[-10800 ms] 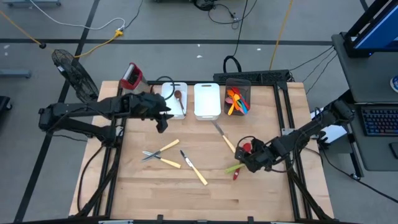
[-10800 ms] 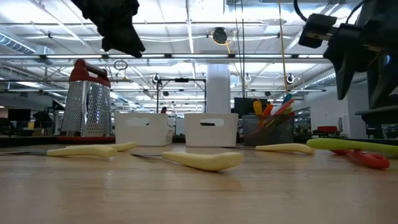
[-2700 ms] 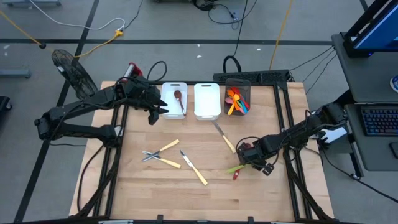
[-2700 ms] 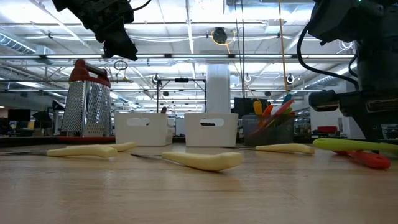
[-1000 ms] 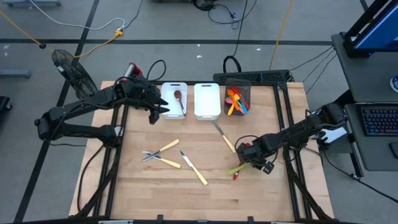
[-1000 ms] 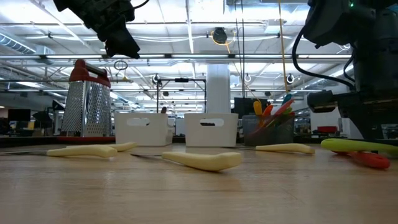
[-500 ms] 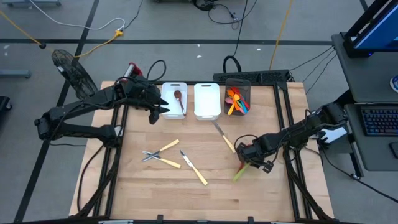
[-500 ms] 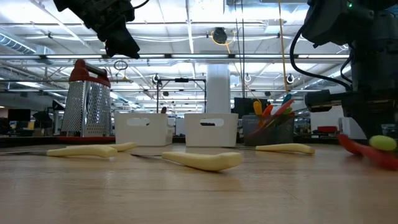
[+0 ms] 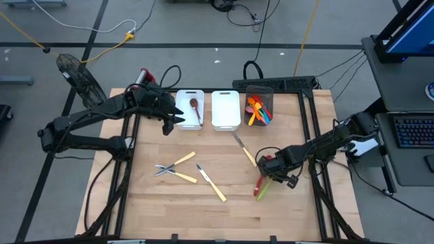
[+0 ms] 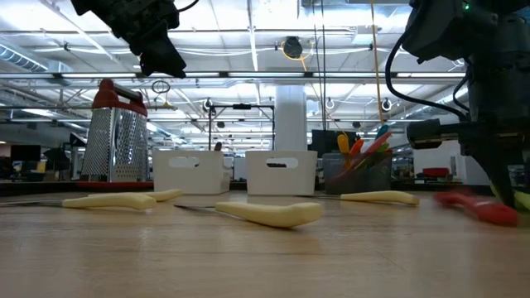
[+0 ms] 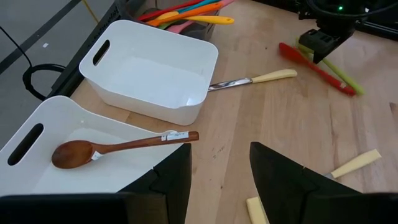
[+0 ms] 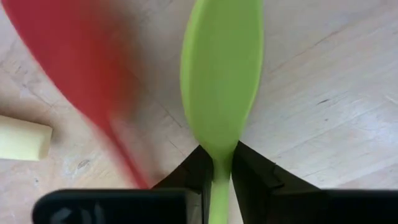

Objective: Pick & Place Kitchen Items
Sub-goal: Put the green serving spoon into the left white bin

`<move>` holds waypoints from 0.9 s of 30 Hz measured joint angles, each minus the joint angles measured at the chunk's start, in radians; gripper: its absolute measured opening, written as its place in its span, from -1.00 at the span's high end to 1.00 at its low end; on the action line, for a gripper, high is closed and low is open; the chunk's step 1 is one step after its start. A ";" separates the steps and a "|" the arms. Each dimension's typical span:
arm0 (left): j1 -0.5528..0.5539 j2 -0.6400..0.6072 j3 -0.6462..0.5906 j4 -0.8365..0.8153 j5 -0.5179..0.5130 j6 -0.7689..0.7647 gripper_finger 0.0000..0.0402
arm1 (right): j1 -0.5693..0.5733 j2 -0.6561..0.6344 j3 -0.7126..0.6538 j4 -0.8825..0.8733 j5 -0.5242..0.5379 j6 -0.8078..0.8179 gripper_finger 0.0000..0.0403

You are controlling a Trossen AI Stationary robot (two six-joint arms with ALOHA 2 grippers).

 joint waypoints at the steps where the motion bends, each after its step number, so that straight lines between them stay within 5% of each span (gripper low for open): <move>1: 0.000 0.000 0.000 0.000 0.000 0.000 0.16 | 0.000 0.000 0.000 0.003 0.000 -0.004 0.78; 27: 0.000 0.000 0.000 0.000 0.000 -0.013 0.16 | 0.006 -0.151 -0.004 -0.025 0.055 -0.192 0.86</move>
